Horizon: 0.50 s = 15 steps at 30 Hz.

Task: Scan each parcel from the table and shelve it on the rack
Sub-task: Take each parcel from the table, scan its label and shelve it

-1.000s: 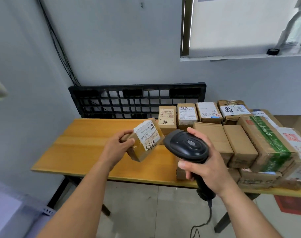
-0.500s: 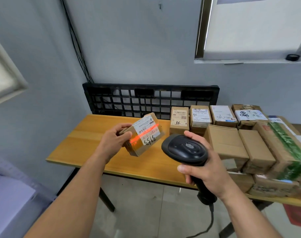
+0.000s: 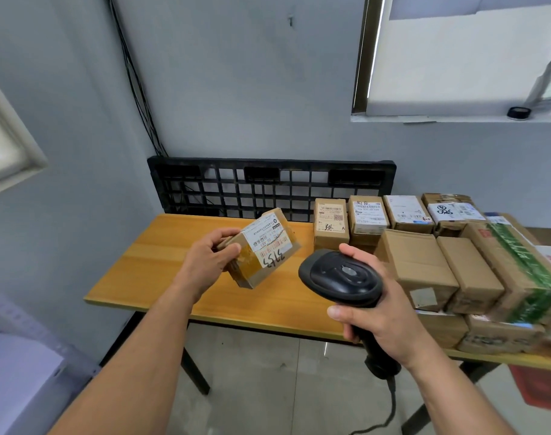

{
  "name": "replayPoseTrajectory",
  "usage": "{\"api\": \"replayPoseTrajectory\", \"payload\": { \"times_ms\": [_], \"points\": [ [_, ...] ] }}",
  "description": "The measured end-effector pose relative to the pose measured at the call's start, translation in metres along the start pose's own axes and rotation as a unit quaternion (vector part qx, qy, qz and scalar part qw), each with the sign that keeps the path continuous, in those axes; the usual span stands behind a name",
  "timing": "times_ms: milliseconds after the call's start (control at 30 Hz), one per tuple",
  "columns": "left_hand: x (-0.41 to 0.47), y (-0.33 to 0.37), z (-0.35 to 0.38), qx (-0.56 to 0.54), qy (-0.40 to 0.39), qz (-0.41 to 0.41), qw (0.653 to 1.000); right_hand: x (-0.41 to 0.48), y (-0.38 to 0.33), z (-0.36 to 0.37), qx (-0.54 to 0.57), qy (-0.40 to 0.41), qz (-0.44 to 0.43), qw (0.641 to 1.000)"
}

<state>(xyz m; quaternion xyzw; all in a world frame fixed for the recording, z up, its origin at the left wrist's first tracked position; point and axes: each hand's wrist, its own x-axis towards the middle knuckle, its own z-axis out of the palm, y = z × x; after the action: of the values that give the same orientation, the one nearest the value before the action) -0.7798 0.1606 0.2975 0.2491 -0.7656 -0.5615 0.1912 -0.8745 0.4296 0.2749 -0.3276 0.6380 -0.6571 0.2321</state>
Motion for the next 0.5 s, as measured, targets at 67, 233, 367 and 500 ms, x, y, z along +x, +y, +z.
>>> {"api": "replayPoseTrajectory", "payload": {
  "times_ms": [67,233,367,500],
  "points": [
    [-0.002,-0.003,-0.008,-0.001,-0.001,0.003,1.000,0.000,-0.001,0.009,0.001,0.002,-0.001,1.000],
    [-0.005,-0.014,-0.030,-0.018,0.004,0.000,1.000,-0.003,-0.002,0.037,0.005,0.020,0.007,1.000],
    [-0.010,-0.029,-0.050,-0.032,0.021,-0.009,0.999,-0.004,-0.001,0.063,0.004,0.029,0.009,1.000],
    [-0.022,-0.045,-0.072,-0.051,0.045,-0.019,0.997,-0.005,0.001,0.089,-0.004,0.025,0.011,1.000]
  ]
}}
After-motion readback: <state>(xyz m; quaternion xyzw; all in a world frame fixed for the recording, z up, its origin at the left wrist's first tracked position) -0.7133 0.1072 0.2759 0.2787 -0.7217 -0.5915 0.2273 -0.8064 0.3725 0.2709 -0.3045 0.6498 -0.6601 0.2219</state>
